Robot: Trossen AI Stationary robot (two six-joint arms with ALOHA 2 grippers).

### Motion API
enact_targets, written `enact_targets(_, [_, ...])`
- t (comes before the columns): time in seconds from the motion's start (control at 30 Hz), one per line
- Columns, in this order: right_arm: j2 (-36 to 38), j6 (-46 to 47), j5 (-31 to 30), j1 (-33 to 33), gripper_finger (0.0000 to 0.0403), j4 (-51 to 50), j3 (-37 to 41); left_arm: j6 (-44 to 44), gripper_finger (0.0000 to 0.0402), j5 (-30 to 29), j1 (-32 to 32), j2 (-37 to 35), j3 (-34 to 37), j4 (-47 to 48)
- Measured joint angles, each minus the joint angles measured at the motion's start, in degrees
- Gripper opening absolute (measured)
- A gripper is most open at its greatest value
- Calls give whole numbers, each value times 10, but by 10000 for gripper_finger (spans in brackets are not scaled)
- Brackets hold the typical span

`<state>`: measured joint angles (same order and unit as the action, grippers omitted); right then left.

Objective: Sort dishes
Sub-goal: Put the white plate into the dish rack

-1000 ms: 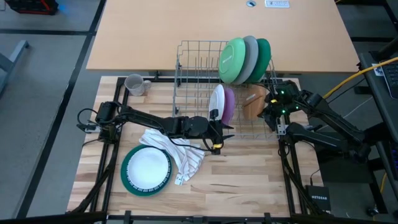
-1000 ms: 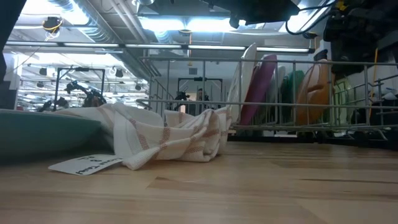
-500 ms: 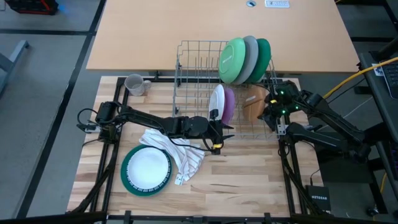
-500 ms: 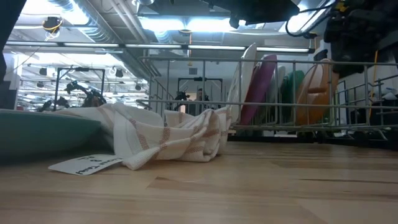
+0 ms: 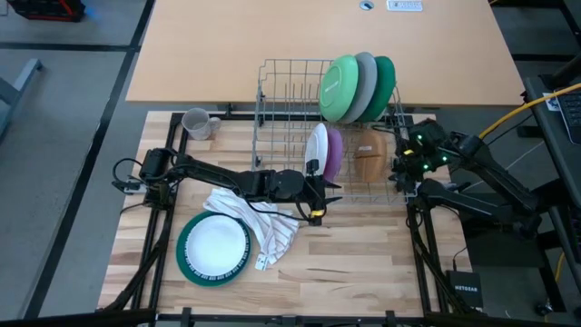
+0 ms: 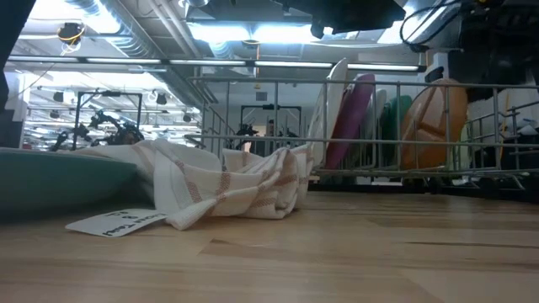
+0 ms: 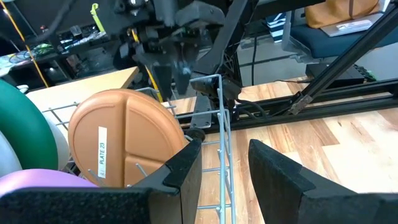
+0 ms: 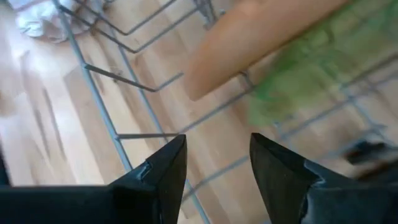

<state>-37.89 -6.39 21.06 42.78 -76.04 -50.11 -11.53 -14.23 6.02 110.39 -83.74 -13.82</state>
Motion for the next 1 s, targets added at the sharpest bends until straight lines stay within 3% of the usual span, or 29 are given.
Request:
enact_targets(0.23, [3, 1, -45, 0, 179, -16, -54, 0, 123, 0, 0, 0, 0, 0])
enact_targets(0.57, [3, 38, 53, 0, 179, -14, -64, -54, 123, -1, 25, -47, -1, 63])
enact_targets(0.77, [10, 61, 135, 0, 179, 22, -64, -24, 123, -1, 65, -108, -1, 243])
enact_targets(1.0, [39, 64, 161, -1, 179, 66, -64, 122, 123, 0, 133, -135, 0, 496])
